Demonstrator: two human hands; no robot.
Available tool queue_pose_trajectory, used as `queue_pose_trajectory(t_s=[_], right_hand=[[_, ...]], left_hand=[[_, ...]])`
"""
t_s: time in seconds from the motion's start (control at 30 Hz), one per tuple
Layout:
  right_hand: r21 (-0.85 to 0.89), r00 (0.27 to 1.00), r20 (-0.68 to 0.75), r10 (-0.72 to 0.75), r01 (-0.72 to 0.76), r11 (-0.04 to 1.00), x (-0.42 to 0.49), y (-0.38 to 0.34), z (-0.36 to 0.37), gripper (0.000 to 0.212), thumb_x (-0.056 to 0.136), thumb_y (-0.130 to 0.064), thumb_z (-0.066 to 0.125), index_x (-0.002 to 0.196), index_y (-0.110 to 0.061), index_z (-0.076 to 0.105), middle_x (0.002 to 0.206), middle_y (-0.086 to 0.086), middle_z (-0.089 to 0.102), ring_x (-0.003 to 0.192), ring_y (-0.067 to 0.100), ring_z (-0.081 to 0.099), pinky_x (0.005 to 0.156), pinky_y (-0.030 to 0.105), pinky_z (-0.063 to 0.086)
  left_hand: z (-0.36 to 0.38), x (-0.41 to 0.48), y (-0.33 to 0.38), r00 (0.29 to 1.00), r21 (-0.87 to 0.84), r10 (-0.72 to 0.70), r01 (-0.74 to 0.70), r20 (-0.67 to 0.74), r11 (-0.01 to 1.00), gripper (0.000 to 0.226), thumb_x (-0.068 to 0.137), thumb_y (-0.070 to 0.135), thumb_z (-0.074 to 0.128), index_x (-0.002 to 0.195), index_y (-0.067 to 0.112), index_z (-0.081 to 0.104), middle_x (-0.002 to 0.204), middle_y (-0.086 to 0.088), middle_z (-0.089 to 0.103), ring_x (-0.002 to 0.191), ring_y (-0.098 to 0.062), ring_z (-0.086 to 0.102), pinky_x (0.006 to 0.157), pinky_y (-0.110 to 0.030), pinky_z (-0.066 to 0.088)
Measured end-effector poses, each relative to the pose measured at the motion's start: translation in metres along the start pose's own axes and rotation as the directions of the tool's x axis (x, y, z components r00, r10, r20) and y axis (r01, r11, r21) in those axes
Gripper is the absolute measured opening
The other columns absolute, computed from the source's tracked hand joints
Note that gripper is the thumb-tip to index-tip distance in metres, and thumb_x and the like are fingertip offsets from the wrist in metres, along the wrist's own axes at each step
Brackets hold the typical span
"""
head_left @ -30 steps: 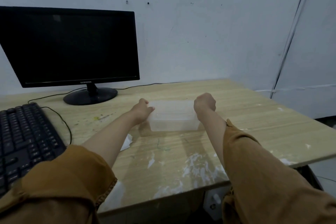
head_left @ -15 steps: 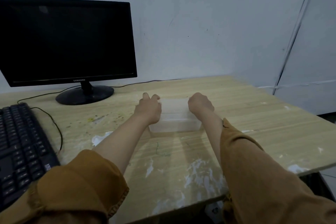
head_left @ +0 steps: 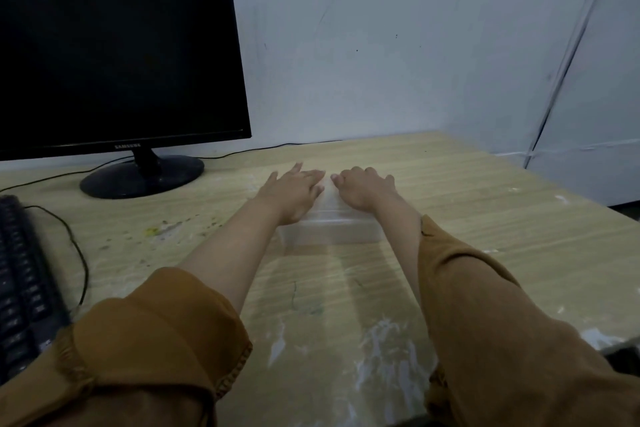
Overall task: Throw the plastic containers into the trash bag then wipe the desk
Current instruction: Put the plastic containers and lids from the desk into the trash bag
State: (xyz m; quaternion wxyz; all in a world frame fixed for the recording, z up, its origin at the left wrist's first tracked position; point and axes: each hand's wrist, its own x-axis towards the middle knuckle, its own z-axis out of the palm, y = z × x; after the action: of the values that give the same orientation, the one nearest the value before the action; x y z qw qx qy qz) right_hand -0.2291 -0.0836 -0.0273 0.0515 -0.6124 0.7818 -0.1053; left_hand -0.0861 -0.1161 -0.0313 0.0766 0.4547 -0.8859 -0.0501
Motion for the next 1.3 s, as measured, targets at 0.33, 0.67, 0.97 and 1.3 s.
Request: queue_pose_trajectory(t_s=[0.33, 0.67, 0.97, 1.3], right_hand=[[0.026, 0.998, 0.040, -0.039, 0.038, 0.999, 0.028, 0.007, 0.001, 0.057, 0.100, -0.048, 0.016, 0.133, -0.014, 0.048, 0.141, 0.008, 0.048, 0.135, 0.026, 0.035, 0.099, 0.046, 0.035], [0.087, 0.963, -0.253, -0.088, 0.113, 0.990, 0.003, 0.006, -0.002, 0.049, 0.100, -0.045, 0.026, 0.116, -0.013, 0.059, 0.122, 0.007, 0.058, 0.124, 0.026, 0.042, 0.088, 0.043, 0.040], [0.126, 0.918, -0.392, -0.069, 0.128, 0.984, -0.038, 0.011, -0.005, 0.044, 0.100, -0.046, 0.029, 0.112, -0.016, 0.058, 0.119, 0.000, 0.057, 0.123, 0.021, 0.040, 0.084, 0.043, 0.045], [0.151, 0.855, -0.513, -0.077, 0.178, 0.972, -0.099, 0.031, -0.007, 0.037, 0.098, -0.046, 0.036, 0.104, -0.019, 0.061, 0.110, -0.001, 0.058, 0.115, 0.021, 0.043, 0.072, 0.036, 0.042]], left_hand=[[0.001, 0.025, -0.001, 0.995, 0.014, -0.096, 0.096, 0.005, 0.995, 0.048, 0.101, 0.040, 0.019, 0.148, 0.031, 0.022, 0.152, -0.002, 0.030, 0.141, -0.023, 0.024, 0.113, -0.046, 0.024], [0.005, 0.003, 0.007, 0.914, -0.246, -0.338, 0.283, -0.222, 0.927, 0.052, 0.096, 0.049, 0.033, 0.141, 0.023, 0.035, 0.140, -0.016, 0.033, 0.124, -0.038, 0.043, 0.101, -0.043, 0.037], [0.012, -0.033, 0.017, 0.830, -0.662, -0.483, 0.198, -0.279, 0.723, 0.031, 0.099, 0.040, 0.027, 0.118, 0.022, 0.044, 0.100, -0.023, 0.063, 0.091, -0.037, 0.060, 0.081, -0.039, 0.050], [0.016, -0.083, 0.058, 0.818, -0.683, -0.470, 0.136, -0.332, 0.718, 0.031, 0.098, 0.043, 0.023, 0.100, 0.016, 0.037, 0.088, -0.021, 0.062, 0.085, -0.037, 0.061, 0.078, -0.047, 0.052]])
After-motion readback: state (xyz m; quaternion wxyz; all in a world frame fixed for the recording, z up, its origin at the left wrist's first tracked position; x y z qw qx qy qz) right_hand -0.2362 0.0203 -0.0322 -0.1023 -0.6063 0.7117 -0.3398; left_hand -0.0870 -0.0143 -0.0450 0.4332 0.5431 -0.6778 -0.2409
